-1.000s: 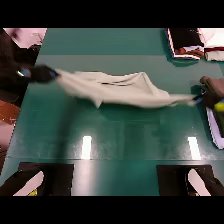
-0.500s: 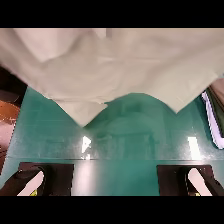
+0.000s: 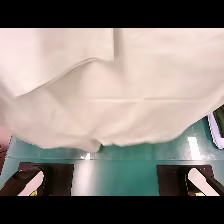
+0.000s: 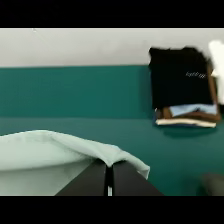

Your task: Fold the shirts.

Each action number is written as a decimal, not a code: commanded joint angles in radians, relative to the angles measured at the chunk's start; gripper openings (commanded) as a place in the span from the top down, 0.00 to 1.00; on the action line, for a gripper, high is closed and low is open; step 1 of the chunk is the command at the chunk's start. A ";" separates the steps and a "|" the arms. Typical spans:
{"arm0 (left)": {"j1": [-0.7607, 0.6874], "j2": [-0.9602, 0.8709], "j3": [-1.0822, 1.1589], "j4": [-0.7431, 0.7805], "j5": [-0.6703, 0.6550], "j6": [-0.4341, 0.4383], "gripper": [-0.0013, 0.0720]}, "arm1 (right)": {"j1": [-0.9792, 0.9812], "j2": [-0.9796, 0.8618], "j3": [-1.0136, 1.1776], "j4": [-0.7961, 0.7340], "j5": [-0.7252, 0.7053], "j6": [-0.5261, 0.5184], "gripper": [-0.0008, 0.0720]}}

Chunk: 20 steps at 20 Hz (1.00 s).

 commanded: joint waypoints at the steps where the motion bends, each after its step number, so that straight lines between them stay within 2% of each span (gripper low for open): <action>1: 0.001 -0.129 -0.204 0.013 -0.041 -0.011 0.95 | 0.150 -0.135 -0.128 -0.067 0.037 0.013 0.96; 3: 0.001 -0.252 -0.269 0.013 -0.078 -0.010 0.95 | 0.254 -0.255 -0.194 -0.174 0.041 0.032 0.96; 7: 0.001 -0.543 -0.312 0.014 -0.080 0.007 0.95 | 0.357 -0.512 -0.250 -0.202 0.005 0.041 0.96; 11: 0.001 -0.765 -0.312 -0.005 0.086 0.109 0.95 | 0.358 -0.681 -0.250 -0.199 -0.217 0.041 0.96; 15: 0.001 -0.805 -0.312 -0.018 0.241 0.190 0.95 | 0.348 -0.710 -0.248 -0.198 -0.376 0.041 0.96; 17: 0.001 -0.801 -0.303 -0.007 0.226 0.203 0.95 | 0.348 -0.710 -0.227 -0.211 -0.377 0.039 0.96; 20: 0.001 -0.786 -0.302 0.077 0.120 0.221 0.95 | 0.351 -0.711 -0.215 -0.237 -0.252 0.016 0.96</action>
